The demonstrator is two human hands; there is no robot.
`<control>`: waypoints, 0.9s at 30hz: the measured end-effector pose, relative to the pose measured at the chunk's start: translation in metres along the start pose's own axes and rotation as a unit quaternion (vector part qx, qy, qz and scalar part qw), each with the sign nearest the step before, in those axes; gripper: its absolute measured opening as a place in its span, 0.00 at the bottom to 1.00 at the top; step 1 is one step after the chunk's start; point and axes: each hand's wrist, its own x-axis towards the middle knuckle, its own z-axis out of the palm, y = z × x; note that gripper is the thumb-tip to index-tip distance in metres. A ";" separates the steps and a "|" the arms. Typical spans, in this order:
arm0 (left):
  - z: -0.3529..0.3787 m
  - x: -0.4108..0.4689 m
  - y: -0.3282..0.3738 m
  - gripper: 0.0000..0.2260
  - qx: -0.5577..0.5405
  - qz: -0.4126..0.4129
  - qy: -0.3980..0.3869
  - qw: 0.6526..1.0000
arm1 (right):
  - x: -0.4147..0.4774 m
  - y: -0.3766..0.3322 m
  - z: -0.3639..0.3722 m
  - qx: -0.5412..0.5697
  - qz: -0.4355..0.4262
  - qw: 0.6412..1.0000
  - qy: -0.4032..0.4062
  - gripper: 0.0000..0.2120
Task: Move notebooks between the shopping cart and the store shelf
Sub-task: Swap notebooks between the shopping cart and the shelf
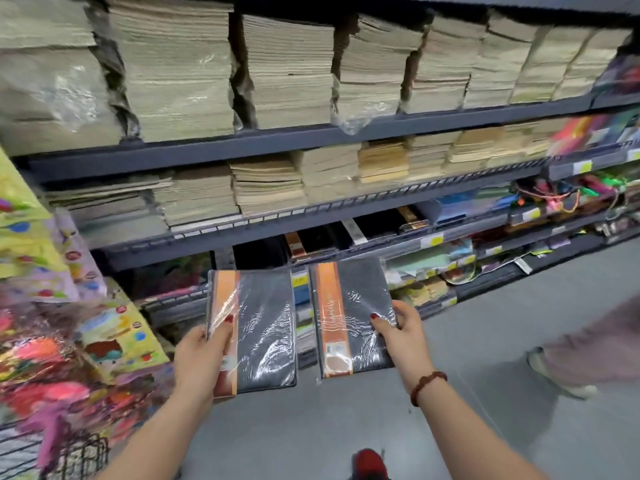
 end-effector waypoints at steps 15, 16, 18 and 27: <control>0.107 0.042 -0.011 0.11 -0.020 -0.050 0.178 0.982 | 0.197 -0.009 0.023 -0.065 0.059 0.979 -0.185 0.12; 0.110 0.045 -0.015 0.10 -0.026 -0.057 0.186 0.981 | 0.204 -0.006 0.028 -0.069 0.067 0.977 -0.190 0.12; 0.116 0.053 -0.021 0.08 -0.041 -0.064 0.193 0.978 | 0.221 -0.001 0.041 -0.063 0.083 0.975 -0.198 0.12; 0.138 0.111 -0.064 0.11 -0.094 -0.081 0.197 0.972 | 0.289 0.030 0.100 -0.028 0.062 0.980 -0.188 0.15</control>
